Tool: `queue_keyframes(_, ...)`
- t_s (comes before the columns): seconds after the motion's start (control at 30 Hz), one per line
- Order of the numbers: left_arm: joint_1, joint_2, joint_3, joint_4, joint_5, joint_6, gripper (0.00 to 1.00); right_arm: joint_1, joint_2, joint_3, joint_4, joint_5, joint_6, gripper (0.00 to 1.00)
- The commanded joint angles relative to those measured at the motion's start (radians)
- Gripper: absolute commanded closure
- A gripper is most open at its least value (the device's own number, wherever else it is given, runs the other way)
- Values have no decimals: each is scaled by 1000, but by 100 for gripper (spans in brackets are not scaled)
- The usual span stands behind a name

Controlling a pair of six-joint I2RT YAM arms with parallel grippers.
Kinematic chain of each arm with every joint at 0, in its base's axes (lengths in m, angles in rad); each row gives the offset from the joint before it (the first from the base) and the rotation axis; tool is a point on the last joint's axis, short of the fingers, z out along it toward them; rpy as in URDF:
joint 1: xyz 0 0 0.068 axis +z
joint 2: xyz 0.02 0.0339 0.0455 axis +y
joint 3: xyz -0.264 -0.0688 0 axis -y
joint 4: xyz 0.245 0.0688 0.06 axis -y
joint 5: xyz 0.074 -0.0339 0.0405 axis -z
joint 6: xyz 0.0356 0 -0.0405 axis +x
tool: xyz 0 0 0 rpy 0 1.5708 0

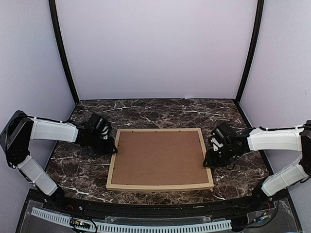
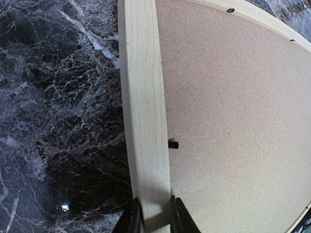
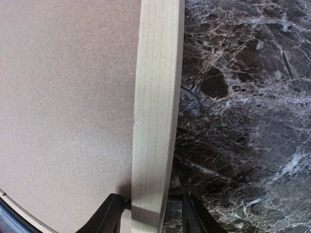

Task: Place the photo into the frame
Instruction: Press the fastener onto the backboard.

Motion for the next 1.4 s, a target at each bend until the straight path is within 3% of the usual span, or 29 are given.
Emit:
queue_keyframes(0.0, -8, 37, -36, -13, 6, 9, 97, 33, 28, -15, 6, -51, 24, 57)
queue_keyframes(0.3, -8, 38, -36, -10, 9, 8, 97, 38, 40, -7, 21, -54, 32, 57)
queue_keyframes(0.73, -8, 35, -39, -10, 9, 10, 97, -61, -100, 44, -77, -38, 4, 56)
queue_keyframes(1.37, -8, 37, -37, -8, 13, 10, 97, -51, 20, 55, -87, -6, -40, 57)
